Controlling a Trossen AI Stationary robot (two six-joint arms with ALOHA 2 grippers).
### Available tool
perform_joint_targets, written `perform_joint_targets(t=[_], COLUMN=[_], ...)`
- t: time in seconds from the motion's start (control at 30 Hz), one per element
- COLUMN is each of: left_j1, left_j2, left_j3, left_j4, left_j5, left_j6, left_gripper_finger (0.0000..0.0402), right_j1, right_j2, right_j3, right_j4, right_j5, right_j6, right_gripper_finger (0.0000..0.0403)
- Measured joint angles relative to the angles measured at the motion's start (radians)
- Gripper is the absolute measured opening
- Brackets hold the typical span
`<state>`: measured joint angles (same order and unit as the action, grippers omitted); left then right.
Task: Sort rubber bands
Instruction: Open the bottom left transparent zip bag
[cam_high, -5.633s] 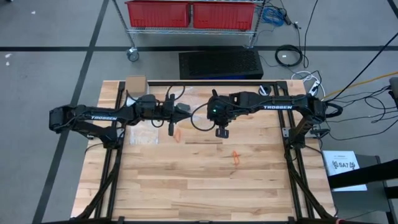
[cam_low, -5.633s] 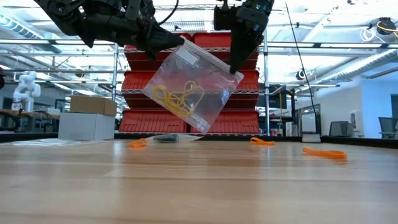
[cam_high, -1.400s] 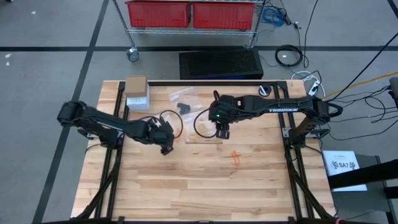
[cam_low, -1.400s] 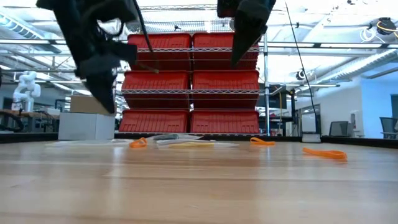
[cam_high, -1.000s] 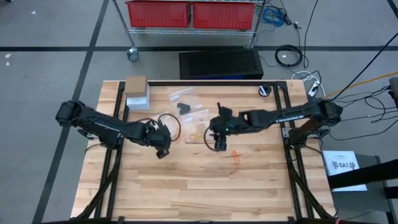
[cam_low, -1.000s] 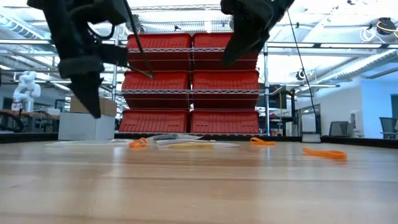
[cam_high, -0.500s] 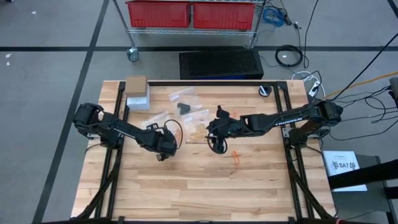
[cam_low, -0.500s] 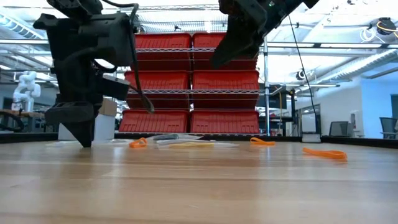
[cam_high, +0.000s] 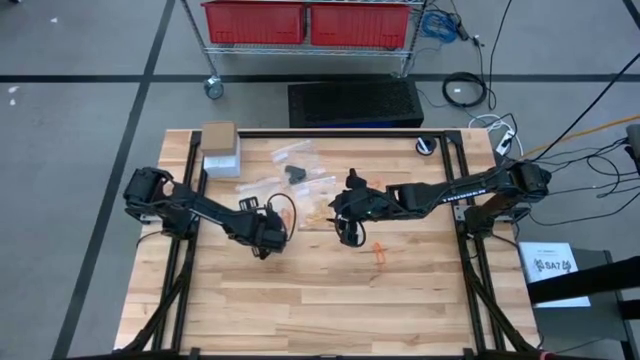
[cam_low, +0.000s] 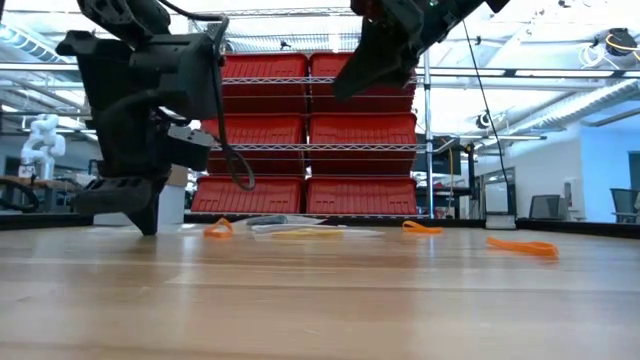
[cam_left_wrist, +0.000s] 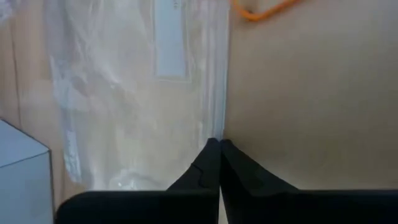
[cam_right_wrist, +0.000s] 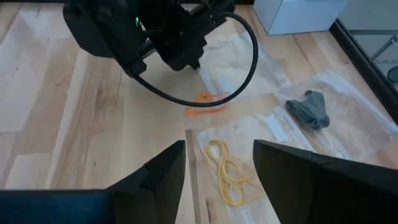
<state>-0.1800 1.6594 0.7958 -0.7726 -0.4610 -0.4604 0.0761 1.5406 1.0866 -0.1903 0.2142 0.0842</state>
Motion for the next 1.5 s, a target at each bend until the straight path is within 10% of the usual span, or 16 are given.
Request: perform_joint_targets(t=[0.67,1.0,1.5], left_j1=[-0.031,-0.083,-0.098], left_j2=[-0.478,-0.776,-0.920], left_j3=[0.027,0.028,-0.012], left_j4=[-0.266,-0.142,-0.127], left_j5=[-0.119,-0.333,-0.339], left_j6=[-0.264,-0.243,-0.151], left_gripper_finger=[0.0001,0.0000,0.0000], right_j1=[-0.017,-0.043,-0.104], right_j2=[0.173,0.613,1.001], right_j3=[0.032,0.484,1.005], right_j4=[0.353,0.172,-0.219], right_j5=[-0.139,-0.034,-0.031], right_j6=[-0.152,-0.348,-0.462], right_gripper_finger=[0.0183,0.0183,0.0179])
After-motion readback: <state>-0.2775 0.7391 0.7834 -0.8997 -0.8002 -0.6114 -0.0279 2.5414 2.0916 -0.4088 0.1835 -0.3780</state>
